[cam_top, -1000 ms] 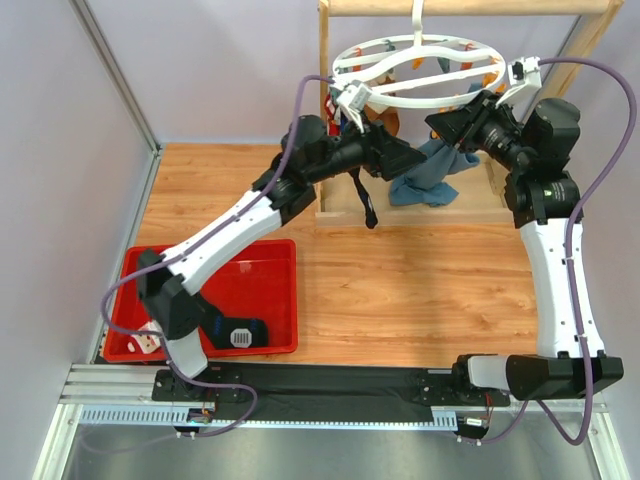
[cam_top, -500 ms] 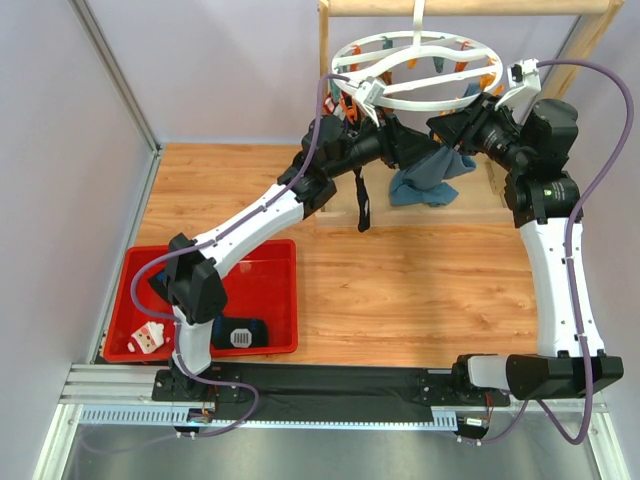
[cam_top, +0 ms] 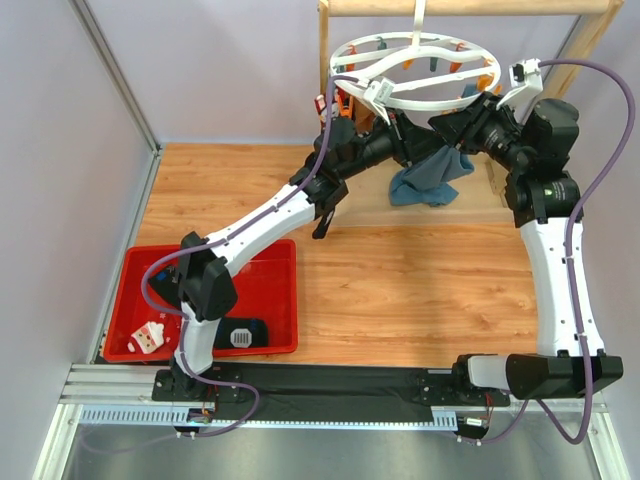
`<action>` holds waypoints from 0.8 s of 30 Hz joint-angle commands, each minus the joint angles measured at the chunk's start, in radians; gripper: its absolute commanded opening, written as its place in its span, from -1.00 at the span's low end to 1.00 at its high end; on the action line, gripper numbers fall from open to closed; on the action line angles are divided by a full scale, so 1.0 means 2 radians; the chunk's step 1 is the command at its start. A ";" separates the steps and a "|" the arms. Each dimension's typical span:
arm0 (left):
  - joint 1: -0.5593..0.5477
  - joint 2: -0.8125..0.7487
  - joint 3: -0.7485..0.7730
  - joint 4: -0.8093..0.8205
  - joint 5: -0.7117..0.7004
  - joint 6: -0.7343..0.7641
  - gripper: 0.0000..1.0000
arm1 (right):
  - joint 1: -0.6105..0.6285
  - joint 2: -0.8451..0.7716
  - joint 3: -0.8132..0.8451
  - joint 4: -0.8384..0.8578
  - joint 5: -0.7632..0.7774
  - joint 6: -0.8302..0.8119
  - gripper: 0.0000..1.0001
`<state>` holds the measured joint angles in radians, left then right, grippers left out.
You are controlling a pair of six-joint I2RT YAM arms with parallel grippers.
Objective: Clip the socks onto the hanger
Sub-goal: Open the clamp at the hanger.
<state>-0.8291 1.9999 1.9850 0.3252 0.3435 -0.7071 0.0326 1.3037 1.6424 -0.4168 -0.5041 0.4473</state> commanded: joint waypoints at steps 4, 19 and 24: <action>0.000 -0.009 0.003 0.025 -0.059 -0.028 -0.83 | 0.002 -0.017 -0.004 0.004 0.000 0.001 -0.92; -0.004 -0.011 0.022 -0.023 -0.091 0.011 -1.00 | 0.003 0.027 0.111 -0.113 0.073 -0.033 0.46; -0.007 -0.011 0.026 -0.031 -0.099 0.021 -1.00 | 0.008 0.032 0.131 -0.122 0.080 -0.035 0.31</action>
<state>-0.8444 2.0003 1.9854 0.2718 0.1806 -0.7101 0.0383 1.3563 1.8599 -0.6109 -0.3672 0.3969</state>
